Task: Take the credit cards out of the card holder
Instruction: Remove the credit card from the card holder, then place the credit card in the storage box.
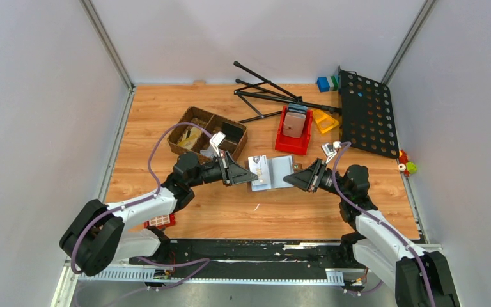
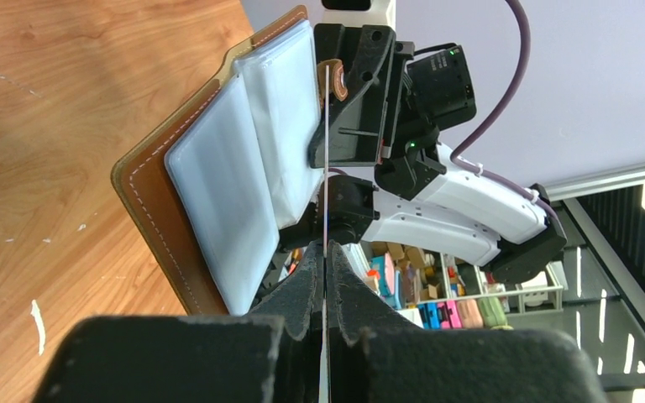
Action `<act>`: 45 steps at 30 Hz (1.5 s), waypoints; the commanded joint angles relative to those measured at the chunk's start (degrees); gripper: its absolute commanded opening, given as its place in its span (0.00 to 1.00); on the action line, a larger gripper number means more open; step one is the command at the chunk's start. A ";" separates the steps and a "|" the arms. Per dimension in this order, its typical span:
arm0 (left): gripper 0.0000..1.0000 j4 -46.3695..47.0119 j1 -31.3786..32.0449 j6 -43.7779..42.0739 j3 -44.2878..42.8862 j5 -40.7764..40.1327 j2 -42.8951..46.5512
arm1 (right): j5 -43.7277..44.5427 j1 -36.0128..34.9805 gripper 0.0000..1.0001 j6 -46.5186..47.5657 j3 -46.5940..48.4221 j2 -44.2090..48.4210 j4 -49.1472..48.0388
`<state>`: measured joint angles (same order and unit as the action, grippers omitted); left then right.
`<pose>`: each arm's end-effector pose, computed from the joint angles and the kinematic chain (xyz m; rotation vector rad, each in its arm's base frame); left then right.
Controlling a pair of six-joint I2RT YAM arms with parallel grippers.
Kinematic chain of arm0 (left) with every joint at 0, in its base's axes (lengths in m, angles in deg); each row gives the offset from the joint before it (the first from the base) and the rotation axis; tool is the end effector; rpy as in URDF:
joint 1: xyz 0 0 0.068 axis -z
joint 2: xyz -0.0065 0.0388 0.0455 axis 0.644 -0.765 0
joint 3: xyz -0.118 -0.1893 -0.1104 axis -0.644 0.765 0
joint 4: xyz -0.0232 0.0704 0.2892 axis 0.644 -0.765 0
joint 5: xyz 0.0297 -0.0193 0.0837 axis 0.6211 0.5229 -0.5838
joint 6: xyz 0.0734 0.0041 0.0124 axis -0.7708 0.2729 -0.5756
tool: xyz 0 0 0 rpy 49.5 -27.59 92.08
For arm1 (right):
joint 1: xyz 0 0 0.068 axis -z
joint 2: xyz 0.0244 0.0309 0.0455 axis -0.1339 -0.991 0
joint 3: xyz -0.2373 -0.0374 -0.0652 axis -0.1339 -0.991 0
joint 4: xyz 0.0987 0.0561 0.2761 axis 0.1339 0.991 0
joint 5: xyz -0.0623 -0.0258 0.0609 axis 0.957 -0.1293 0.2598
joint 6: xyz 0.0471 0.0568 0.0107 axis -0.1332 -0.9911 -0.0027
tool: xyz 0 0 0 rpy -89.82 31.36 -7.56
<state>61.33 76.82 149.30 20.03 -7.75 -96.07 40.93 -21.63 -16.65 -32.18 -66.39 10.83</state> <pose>0.2212 -0.2122 0.1831 0.0732 1.9594 -1.8488 0.2240 0.1041 0.1591 0.0575 1.9268 1.6572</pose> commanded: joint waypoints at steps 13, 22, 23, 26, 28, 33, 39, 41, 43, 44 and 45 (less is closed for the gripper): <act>0.00 -29.95 -12.29 -14.72 -5.88 -4.55 7.99 | 7.47 0.68 0.02 15.05 6.16 5.53 22.28; 0.00 -34.36 -18.58 -11.57 -7.21 -19.22 4.62 | 10.93 0.75 0.02 21.00 9.35 10.00 31.53; 0.00 -32.20 -18.62 -10.05 -6.46 -21.06 4.12 | 10.87 0.79 0.02 21.13 9.40 10.11 31.66; 0.00 -30.51 -18.63 -6.07 -4.89 -27.15 3.50 | 10.72 0.86 0.01 21.45 9.59 10.20 31.99; 0.00 -29.76 -18.63 -3.35 -3.96 -30.87 3.34 | 10.36 0.92 0.01 21.64 9.77 10.33 32.06; 0.02 -31.18 -18.63 -2.90 -4.23 -36.95 2.46 | 10.13 1.10 0.01 22.27 10.01 10.64 32.33; 0.05 -30.10 -18.70 -4.32 -6.42 -35.86 -2.37 | 9.77 1.32 0.01 22.07 9.68 10.62 31.70; 0.10 -30.03 -18.71 -4.27 -6.47 -35.64 -3.35 | 9.71 1.22 0.01 21.83 9.46 10.60 31.46; 0.22 -29.71 -18.71 -4.54 -6.34 -34.93 -3.53 | 9.71 1.31 0.01 21.75 9.26 10.68 31.36; 0.25 -29.75 -18.71 -5.05 -6.36 -34.36 -3.31 | 9.71 1.36 0.01 21.75 9.20 10.69 31.34; 0.28 -30.26 -18.71 -5.61 -6.47 -34.01 -2.86 | 9.77 1.41 0.01 21.75 9.19 10.76 31.36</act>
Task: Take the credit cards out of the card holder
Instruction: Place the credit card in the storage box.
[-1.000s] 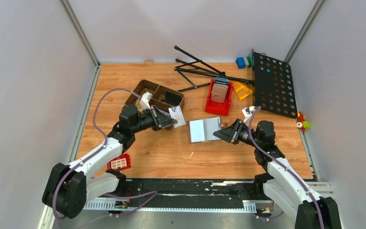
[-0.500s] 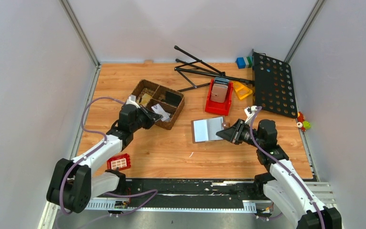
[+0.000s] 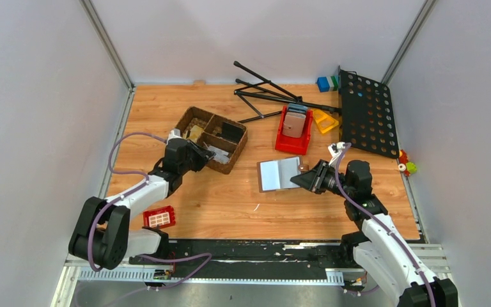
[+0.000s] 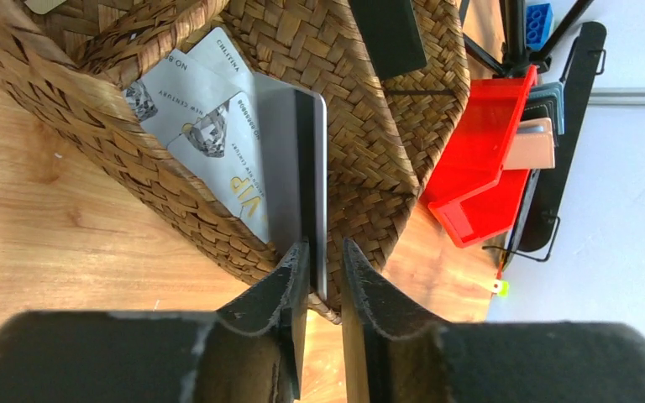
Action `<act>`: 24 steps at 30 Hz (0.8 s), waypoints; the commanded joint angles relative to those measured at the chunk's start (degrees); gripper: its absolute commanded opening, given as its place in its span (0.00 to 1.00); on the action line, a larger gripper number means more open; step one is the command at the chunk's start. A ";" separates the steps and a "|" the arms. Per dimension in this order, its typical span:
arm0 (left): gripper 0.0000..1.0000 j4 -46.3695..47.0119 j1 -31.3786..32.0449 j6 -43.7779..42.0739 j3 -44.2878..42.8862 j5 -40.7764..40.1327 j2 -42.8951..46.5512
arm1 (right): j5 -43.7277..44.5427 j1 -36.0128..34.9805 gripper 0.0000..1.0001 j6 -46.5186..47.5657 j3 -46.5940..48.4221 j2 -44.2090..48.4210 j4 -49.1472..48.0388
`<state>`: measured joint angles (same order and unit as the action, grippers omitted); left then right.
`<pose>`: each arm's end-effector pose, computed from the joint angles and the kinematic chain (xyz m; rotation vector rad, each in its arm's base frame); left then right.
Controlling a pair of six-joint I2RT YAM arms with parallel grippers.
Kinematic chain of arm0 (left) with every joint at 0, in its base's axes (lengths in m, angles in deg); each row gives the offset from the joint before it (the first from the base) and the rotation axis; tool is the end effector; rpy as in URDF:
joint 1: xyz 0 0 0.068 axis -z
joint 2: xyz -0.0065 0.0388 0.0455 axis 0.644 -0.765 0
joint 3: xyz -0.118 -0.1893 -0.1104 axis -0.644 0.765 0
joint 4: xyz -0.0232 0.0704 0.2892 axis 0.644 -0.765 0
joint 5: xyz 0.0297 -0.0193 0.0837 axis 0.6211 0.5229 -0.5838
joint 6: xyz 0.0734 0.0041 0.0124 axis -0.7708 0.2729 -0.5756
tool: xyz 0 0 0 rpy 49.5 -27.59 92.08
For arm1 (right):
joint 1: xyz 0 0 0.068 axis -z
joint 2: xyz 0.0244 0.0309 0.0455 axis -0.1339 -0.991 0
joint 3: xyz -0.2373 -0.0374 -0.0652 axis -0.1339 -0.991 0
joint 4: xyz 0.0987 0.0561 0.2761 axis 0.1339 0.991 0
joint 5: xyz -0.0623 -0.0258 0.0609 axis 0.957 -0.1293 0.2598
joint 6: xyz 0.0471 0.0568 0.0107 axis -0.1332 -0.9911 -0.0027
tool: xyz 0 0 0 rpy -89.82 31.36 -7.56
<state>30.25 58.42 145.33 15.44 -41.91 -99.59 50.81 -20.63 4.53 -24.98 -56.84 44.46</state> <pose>0.2975 -0.1020 0.1245 -0.8633 2.0702 -0.8972 0.2251 0.0921 0.1760 0.0305 2.0773 1.2714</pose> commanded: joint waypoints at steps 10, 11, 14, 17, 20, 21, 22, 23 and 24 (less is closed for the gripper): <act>0.73 -19.27 -0.24 -14.92 -7.92 2.40 12.91 | 0.10 0.45 0.01 0.83 2.73 -0.64 -3.39; 0.79 -21.26 -0.30 -16.23 -8.59 3.03 14.29 | -0.03 0.45 0.01 0.46 2.68 -0.89 -3.91; 0.88 -25.52 -0.31 -19.53 -9.46 5.87 18.09 | -1.06 0.49 0.02 -1.72 1.83 -1.89 -7.19; 0.99 -25.16 -0.22 -22.23 -8.63 13.13 21.31 | -2.27 0.45 0.02 -4.55 1.06 -3.18 -11.25; 1.00 -20.22 0.03 -22.34 -5.74 21.05 24.03 | -3.73 0.45 0.02 -7.25 0.53 -4.72 -15.18; 1.00 -18.04 0.39 -21.97 -4.31 22.57 25.04 | -4.16 0.45 0.02 -8.06 0.38 -5.25 -16.22; 1.00 -16.03 1.14 -21.56 -3.02 23.43 25.86 | -4.58 0.45 0.02 -8.83 0.27 -5.79 -17.29; 1.00 -13.89 2.15 -21.25 -1.79 23.75 26.52 | -4.99 0.45 0.02 -9.68 0.04 -6.26 -18.82; 1.00 -11.61 3.63 -20.81 -0.61 23.77 26.93 | -5.35 0.45 0.02 -10.34 -0.17 -6.64 -19.67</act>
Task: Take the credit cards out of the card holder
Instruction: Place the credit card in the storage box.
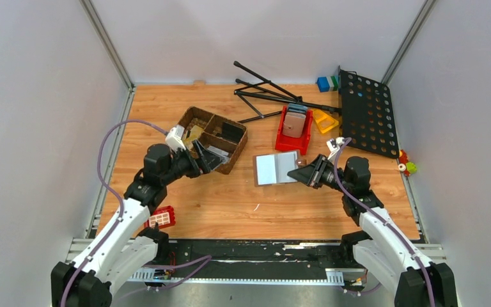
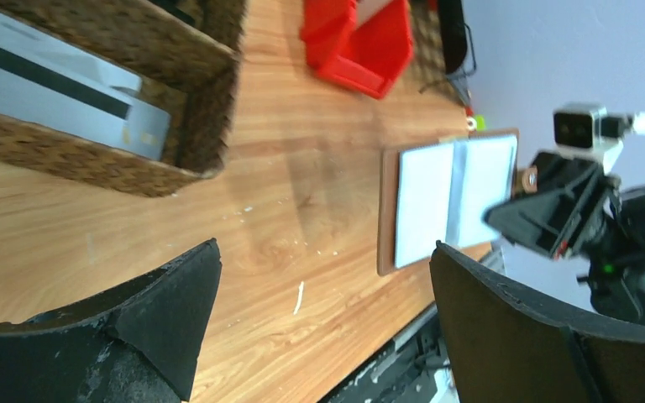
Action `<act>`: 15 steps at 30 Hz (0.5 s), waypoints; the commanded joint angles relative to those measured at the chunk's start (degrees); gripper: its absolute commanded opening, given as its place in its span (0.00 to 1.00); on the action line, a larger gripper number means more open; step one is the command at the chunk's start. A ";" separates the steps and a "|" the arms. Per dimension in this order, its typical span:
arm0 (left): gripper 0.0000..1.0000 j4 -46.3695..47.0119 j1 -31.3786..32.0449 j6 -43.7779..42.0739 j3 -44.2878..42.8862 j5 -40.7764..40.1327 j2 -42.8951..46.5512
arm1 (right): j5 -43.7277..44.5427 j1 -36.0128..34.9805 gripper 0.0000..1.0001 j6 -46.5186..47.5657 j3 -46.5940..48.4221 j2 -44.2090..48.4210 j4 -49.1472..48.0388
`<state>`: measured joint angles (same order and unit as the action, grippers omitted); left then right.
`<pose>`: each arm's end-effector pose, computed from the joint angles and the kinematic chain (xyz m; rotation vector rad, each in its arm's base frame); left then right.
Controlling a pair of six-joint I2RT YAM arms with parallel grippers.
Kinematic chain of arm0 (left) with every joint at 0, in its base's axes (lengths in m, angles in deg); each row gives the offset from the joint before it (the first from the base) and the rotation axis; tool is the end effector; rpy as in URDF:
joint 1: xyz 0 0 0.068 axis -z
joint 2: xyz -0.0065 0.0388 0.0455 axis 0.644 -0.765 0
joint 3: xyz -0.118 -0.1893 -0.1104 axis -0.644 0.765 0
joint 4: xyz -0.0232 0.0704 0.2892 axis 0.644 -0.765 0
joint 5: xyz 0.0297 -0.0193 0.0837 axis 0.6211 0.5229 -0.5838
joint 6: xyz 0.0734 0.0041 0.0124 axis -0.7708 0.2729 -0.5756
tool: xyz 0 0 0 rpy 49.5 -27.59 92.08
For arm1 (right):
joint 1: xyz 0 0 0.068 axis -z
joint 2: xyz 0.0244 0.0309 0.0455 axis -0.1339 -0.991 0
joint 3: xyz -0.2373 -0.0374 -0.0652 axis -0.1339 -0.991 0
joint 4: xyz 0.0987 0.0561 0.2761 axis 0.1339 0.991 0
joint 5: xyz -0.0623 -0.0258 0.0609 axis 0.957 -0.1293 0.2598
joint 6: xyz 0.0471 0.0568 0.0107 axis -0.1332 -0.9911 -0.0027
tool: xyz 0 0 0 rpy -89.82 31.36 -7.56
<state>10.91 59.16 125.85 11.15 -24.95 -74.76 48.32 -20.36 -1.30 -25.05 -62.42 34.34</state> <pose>0.2505 -0.1092 0.2353 -0.2326 2.0554 -1.0649 0.2360 0.0955 0.1744 0.0634 2.0293 1.3708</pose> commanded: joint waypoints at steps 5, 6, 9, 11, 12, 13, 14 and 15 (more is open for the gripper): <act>1.00 20.74 11.64 2.45 8.10 5.89 0.26 | -3.86 0.11 0.02 -6.42 -0.82 -1.38 -11.49; 1.00 22.50 13.20 2.53 8.49 5.42 -0.28 | -3.96 0.10 0.02 -6.49 -0.97 -1.31 -11.49; 1.00 25.77 16.54 0.97 9.15 3.56 -1.49 | -3.95 0.14 0.02 -6.66 -1.39 -0.70 -11.51; 1.00 25.30 17.66 -1.16 9.03 1.50 -1.04 | -3.93 0.10 0.02 -6.84 -1.64 -0.25 -11.75; 1.00 25.25 17.75 -1.65 9.30 0.68 -0.90 | -3.82 0.10 0.02 -6.83 -1.75 -0.07 -11.86; 1.00 25.25 17.76 -1.48 9.69 -0.31 -0.97 | -3.65 0.16 0.02 -6.68 -1.75 0.03 -11.63; 1.00 25.37 17.74 -1.04 10.04 -1.41 -1.38 | -3.56 0.12 0.02 -6.54 -1.76 0.10 -11.28; 1.00 25.88 17.68 0.25 10.57 -2.83 -2.12 | -3.57 0.14 0.00 -6.43 -1.88 0.24 -11.31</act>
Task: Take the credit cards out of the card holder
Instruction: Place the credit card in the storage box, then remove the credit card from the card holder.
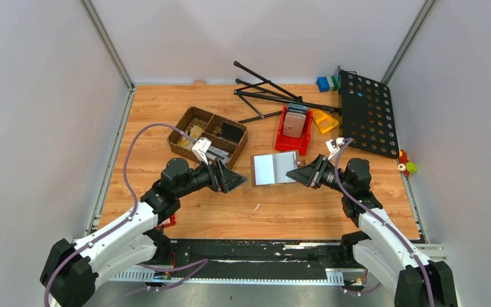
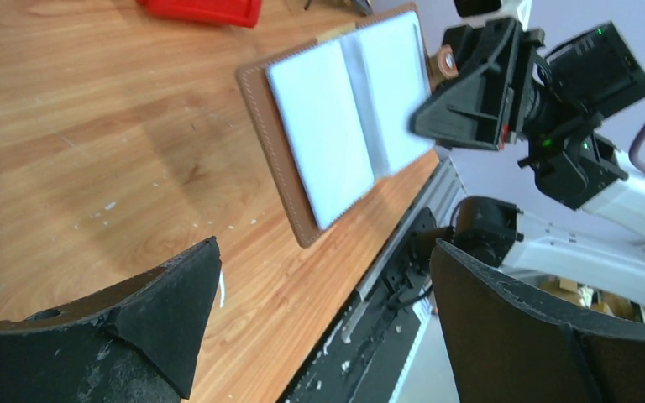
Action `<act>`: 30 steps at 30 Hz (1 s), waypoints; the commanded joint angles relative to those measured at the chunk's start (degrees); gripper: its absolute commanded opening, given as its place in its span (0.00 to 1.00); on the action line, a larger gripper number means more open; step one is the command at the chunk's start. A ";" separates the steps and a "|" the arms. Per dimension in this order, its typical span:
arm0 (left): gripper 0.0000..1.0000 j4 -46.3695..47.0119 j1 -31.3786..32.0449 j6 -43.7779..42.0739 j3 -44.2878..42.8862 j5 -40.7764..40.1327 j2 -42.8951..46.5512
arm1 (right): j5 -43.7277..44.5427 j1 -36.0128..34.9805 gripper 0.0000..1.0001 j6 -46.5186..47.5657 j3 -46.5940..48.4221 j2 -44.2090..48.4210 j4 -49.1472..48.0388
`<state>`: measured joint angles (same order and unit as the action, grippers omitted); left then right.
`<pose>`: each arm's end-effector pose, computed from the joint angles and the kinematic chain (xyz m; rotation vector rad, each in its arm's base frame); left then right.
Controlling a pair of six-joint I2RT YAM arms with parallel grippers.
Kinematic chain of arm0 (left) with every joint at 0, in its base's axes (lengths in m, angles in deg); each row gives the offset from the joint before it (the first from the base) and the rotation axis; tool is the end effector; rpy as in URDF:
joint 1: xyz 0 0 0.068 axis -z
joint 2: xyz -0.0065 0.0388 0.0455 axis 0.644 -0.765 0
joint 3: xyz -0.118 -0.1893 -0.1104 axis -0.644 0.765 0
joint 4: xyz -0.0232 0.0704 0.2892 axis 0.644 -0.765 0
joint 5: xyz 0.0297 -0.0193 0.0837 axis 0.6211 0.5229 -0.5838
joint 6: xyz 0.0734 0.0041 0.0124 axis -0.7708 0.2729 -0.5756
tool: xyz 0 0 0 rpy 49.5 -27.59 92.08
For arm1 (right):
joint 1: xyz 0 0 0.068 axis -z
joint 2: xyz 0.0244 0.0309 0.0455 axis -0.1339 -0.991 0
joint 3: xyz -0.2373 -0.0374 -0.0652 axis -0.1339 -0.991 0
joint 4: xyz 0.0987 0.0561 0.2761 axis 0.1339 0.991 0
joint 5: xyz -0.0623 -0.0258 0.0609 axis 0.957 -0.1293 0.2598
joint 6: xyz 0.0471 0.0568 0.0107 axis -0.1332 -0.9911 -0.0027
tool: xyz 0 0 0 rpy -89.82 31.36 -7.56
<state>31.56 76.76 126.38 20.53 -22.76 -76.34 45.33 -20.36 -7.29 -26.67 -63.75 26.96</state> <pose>0.2073 -0.1837 0.2064 0.1477 1.9633 -1.3453 0.2353 0.0978 0.1734 0.0794 1.9892 1.4808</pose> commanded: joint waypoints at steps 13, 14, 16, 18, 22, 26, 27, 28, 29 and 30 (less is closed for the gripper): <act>1.00 28.71 1.35 9.32 7.23 3.58 -10.77 | 0.70 0.12 0.00 -0.97 -0.96 3.42 -3.19; 1.00 26.45 2.30 7.87 6.56 2.22 -10.32 | 0.63 0.13 0.00 -0.31 -0.98 3.88 -2.62; 1.00 24.24 4.48 5.70 5.95 -0.95 -9.71 | 0.82 0.18 0.00 0.09 -1.38 5.03 -1.33; 1.00 26.20 6.40 6.01 6.11 -2.47 -10.01 | 0.43 0.15 0.00 -0.90 -2.06 6.17 -1.56; 1.00 27.29 9.71 6.43 5.12 -5.24 -12.40 | -1.19 0.23 0.00 -3.66 -2.75 7.13 -3.37; 1.00 30.76 10.62 8.53 4.59 -5.31 -15.50 | -2.57 0.19 0.00 -6.70 -3.71 7.00 -6.78; 1.00 30.30 10.62 8.55 4.19 -5.74 -15.82 | -2.87 0.14 0.00 -7.23 -3.86 6.92 -7.45; 1.00 29.26 10.62 8.21 3.81 -6.35 -15.90 | -3.13 0.14 0.00 -7.70 -3.95 6.79 -7.96; 1.00 28.23 10.62 7.99 3.61 -7.08 -15.96 | -3.34 0.14 0.00 -7.98 -3.97 6.74 -8.18; 1.00 27.66 10.62 7.72 3.40 -7.55 -15.96 | -3.54 0.10 0.00 -8.25 -3.96 6.72 -8.31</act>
<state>58.25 87.21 135.05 26.74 -27.13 -92.21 43.75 -20.36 -12.54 -30.78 -57.35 24.25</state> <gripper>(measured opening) 0.999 0.119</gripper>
